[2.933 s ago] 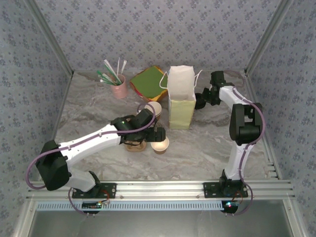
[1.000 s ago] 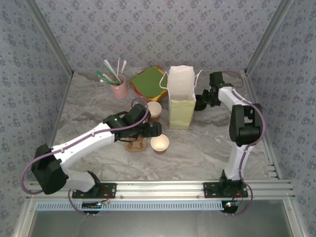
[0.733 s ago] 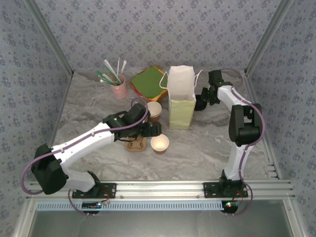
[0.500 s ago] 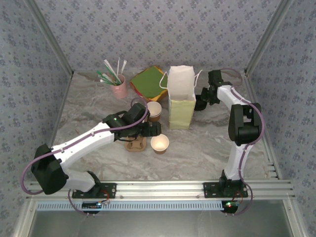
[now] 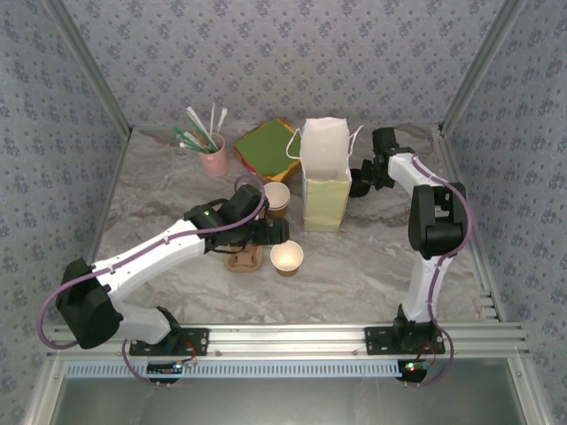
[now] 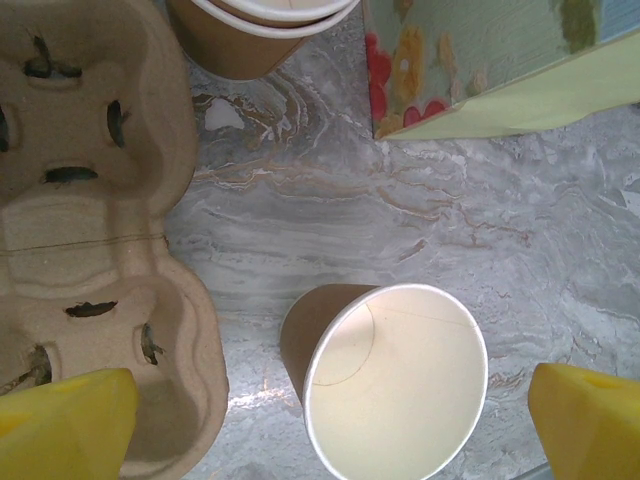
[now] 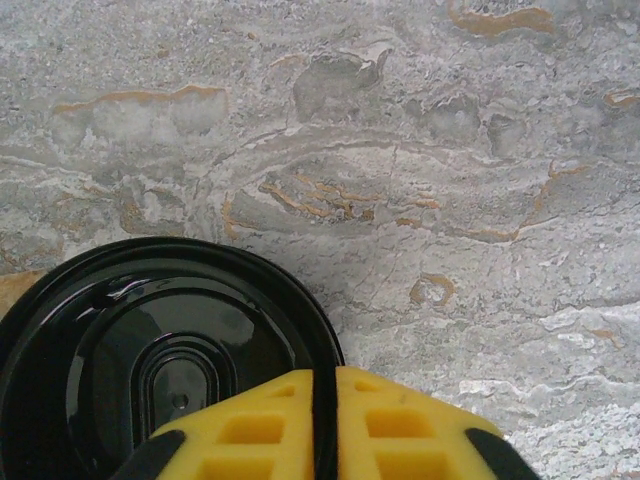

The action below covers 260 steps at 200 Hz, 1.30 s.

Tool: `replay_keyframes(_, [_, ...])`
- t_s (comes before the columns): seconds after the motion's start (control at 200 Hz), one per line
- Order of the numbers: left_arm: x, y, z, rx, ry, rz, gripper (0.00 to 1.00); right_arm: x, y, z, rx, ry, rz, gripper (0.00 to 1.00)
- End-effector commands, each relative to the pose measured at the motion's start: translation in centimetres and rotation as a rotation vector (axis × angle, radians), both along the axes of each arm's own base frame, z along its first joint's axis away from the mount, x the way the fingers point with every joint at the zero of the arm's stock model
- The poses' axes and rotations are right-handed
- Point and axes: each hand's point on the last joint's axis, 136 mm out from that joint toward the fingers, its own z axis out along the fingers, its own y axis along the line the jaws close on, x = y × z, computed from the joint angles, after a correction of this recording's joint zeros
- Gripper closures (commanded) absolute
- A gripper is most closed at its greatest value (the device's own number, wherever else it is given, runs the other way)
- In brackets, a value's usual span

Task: Pack the takeout coffee

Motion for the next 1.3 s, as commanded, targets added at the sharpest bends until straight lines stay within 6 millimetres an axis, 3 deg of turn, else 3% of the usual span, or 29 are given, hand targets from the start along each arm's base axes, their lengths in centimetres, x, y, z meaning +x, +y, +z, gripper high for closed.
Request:
replay_keyframes(0.0, [-0.3, 0.3, 0.4, 0.001, 0.000, -0.016, 0.00, 0.1, 0.2, 0.8, -0.016, -0.003, 0.006, 0.97])
replay_keyframes(0.565, [-0.1, 0.2, 0.7, -0.008, -0.006, -0.015, 0.00, -0.9, 0.4, 5.4, 0.004, -0.090, -0.009, 0.99])
replay_keyframes(0.745, [0.4, 0.1, 1.6, -0.027, -0.021, -0.010, 0.00, -2.1, 0.3, 6.4, 0.092, -0.112, -0.033, 1.00])
replay_keyframes(0.999, [2.2, -0.1, 6.2, -0.103, -0.089, 0.008, 0.00, -6.1, -0.2, 10.8, 0.265, -0.198, -0.059, 1.00])
replay_keyframes(1.099, [2.7, -0.5, 8.5, -0.163, -0.122, -0.002, 0.00, -8.5, -0.4, 13.2, 0.319, -0.253, -0.081, 1.00])
replay_keyframes(1.114, [2.7, -0.6, 9.0, -0.178, -0.128, -0.007, 0.00, -9.3, -0.4, 12.5, 0.328, -0.237, -0.087, 1.00])
replay_keyframes(1.164, [2.9, -1.0, 10.4, -0.231, -0.138, -0.021, 0.00, -10.8, -0.3, 13.2, 0.355, -0.257, -0.095, 1.00])
replay_keyframes(1.294, [3.1, -2.2, 14.0, -0.359, -0.160, -0.079, 0.00, -14.5, 0.1, 16.1, 0.426, -0.341, -0.117, 1.00])
